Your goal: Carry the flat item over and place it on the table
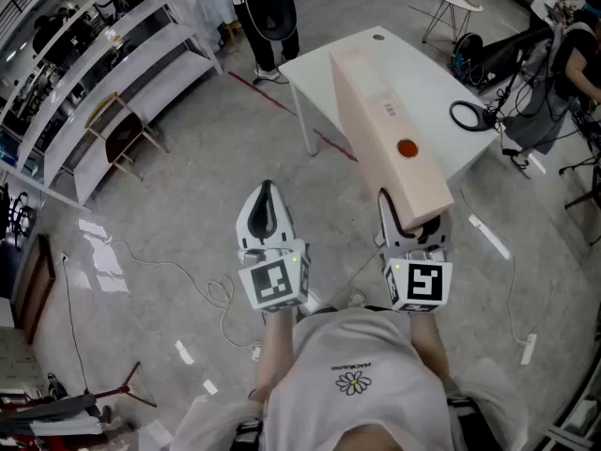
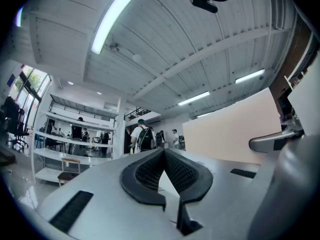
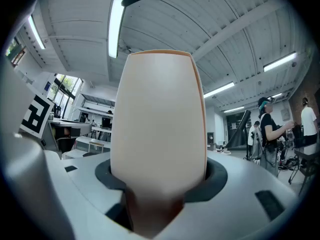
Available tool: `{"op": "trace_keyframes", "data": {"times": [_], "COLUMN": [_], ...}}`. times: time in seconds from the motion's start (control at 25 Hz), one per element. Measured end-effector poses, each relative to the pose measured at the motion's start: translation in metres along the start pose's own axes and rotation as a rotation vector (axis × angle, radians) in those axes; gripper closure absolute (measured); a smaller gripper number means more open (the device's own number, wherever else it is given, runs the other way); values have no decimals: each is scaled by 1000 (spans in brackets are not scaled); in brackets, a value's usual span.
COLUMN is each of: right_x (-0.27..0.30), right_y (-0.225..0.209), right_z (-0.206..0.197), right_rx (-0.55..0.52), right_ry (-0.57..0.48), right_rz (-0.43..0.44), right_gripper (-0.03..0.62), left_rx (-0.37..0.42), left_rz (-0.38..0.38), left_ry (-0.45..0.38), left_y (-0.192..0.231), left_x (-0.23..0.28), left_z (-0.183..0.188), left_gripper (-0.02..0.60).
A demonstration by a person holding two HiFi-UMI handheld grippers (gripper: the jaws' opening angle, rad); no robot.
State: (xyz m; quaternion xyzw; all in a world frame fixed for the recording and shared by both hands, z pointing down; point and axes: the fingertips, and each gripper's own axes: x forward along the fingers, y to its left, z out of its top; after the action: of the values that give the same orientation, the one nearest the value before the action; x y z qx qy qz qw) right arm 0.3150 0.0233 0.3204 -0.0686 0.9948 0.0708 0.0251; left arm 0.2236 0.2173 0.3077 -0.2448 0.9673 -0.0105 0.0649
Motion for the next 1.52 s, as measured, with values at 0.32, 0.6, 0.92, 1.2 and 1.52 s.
{"op": "trace_keyframes", "data": {"times": [0.32, 0.6, 0.92, 1.2, 1.52], "right_x": [4, 5, 2, 7, 30], "right_y": [0, -20, -35, -43, -35], "right_z": [-4, -3, -1, -21, -17], "right_rx": [5, 28, 59, 92, 79], "right_ry": [4, -6, -21, -21, -47], "right_rz": [14, 3, 29, 50, 62], "right_gripper": [316, 316, 316, 316, 316], "left_rx": [5, 19, -13, -12, -24], "left_rz": [30, 40, 42, 82, 85], "left_ry": [24, 38, 22, 24, -1], "left_y": [10, 4, -16, -14, 4], "left_x": [0, 9, 16, 14, 37], "left_z": [-12, -13, 2, -14, -17], "left_gripper": [565, 565, 565, 565, 565]}}
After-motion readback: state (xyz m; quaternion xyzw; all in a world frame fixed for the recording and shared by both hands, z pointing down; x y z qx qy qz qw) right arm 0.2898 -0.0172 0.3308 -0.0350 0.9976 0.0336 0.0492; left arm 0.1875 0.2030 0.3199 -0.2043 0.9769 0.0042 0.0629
